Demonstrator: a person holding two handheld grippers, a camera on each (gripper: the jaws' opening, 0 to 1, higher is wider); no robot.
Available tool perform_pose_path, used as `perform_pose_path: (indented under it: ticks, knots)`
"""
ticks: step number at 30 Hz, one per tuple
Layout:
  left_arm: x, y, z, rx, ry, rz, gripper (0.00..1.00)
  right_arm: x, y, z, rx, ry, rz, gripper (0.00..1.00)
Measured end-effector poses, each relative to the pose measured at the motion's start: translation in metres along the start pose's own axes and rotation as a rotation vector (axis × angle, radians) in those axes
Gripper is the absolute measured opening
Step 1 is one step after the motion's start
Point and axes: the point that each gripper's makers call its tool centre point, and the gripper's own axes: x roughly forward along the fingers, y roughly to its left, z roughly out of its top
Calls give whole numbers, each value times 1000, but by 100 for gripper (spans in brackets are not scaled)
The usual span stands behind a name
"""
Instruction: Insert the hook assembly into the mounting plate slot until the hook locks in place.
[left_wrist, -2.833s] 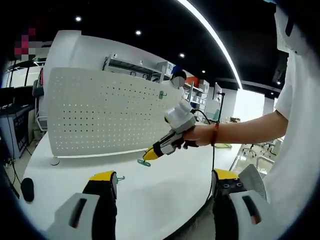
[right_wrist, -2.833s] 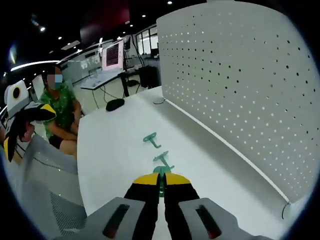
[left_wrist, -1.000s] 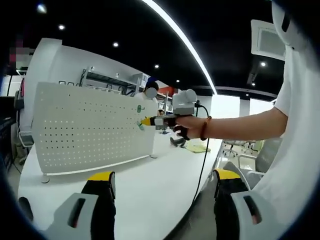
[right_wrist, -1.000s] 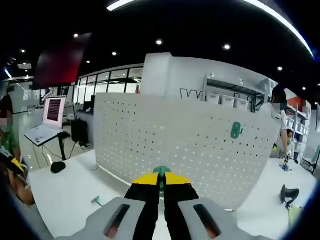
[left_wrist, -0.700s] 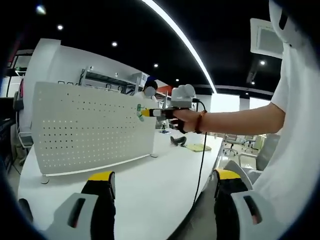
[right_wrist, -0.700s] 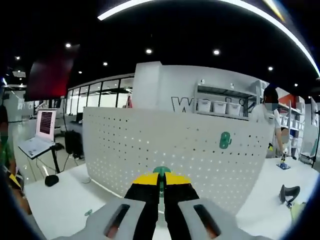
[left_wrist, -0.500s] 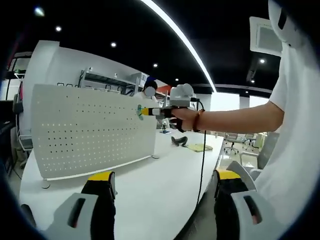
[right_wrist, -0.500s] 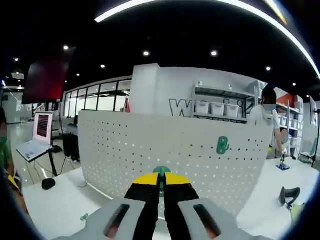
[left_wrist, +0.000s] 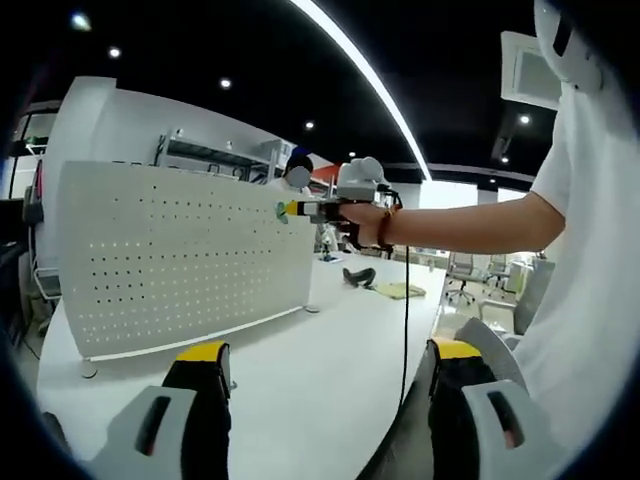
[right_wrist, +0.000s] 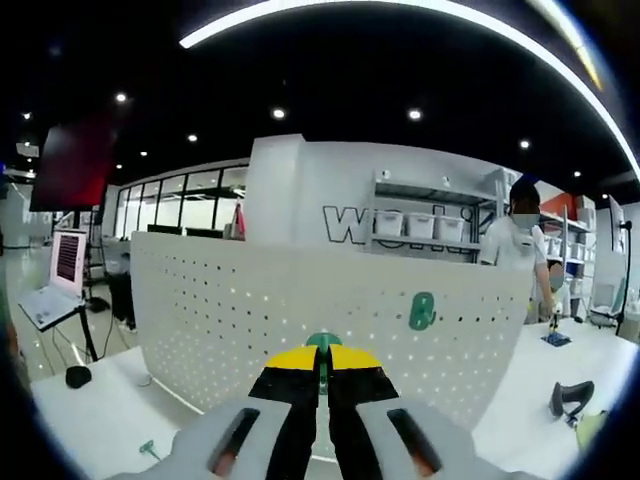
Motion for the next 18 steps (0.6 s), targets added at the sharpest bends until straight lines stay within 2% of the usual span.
perform_pose_path:
  ticks: [18]
  knots:
    - [10, 13, -6, -12, 17, 3, 83, 29, -26, 9, 11, -34, -60, 0]
